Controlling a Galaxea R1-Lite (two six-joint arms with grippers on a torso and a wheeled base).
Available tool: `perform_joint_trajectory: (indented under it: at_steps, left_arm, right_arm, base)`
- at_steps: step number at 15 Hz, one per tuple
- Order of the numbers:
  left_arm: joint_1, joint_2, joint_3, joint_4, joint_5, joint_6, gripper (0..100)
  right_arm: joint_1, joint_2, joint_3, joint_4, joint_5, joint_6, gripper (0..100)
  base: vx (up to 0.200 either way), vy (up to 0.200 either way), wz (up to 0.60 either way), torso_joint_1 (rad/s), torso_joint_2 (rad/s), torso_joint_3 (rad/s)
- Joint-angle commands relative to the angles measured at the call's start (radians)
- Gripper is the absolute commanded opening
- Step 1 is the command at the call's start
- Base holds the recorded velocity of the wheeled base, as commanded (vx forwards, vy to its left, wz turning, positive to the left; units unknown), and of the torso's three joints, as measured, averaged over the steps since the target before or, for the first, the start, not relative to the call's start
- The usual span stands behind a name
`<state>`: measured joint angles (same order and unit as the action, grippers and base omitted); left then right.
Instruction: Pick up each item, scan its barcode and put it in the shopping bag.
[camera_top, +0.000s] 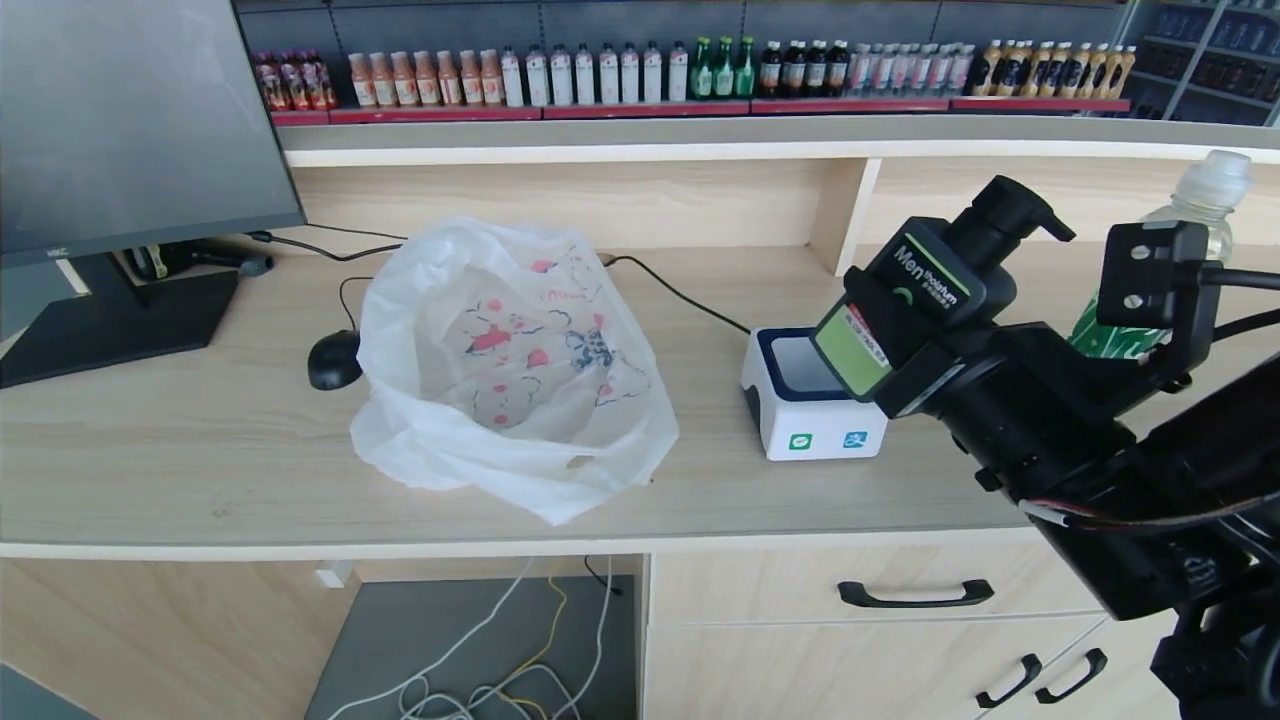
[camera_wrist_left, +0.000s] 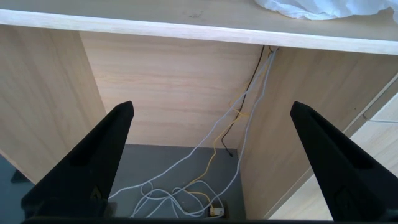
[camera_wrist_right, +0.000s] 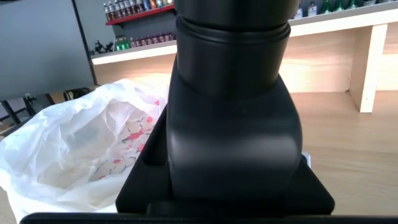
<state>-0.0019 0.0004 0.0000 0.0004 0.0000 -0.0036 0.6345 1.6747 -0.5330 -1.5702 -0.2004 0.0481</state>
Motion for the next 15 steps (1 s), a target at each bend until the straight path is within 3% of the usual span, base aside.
perform_joint_trajectory:
  at_steps: [1, 10, 14, 15]
  left_arm:
    - [0.002, 0.0, 0.0, 0.0, 0.0, 0.001, 100]
    - [0.002, 0.0, 0.0, 0.0, 0.0, 0.001, 100]
    - [0.002, 0.0, 0.0, 0.0, 0.0, 0.001, 100]
    - [0.002, 0.0, 0.0, 0.0, 0.0, 0.001, 100]
  right_arm:
    - [-0.001, -0.009, -0.005, -0.001, -0.001, 0.001, 0]
    - [0.002, 0.02, 0.013, -0.001, 0.007, 0.058, 0]
    - [0.007, 0.092, -0.119, -0.001, 0.01, 0.187, 0]
    - [0.008, 0.097, -0.167, 0.059, -0.005, 0.246, 0]
  base:
    - [0.0, 0.0, 0.0, 0.0, 0.0, 0.0]
    - [0.0, 0.0, 0.0, 0.0, 0.0, 0.0]
    - [0.0, 0.0, 0.0, 0.0, 0.0, 0.0]
    - [0.0, 0.0, 0.0, 0.0, 0.0, 0.0]
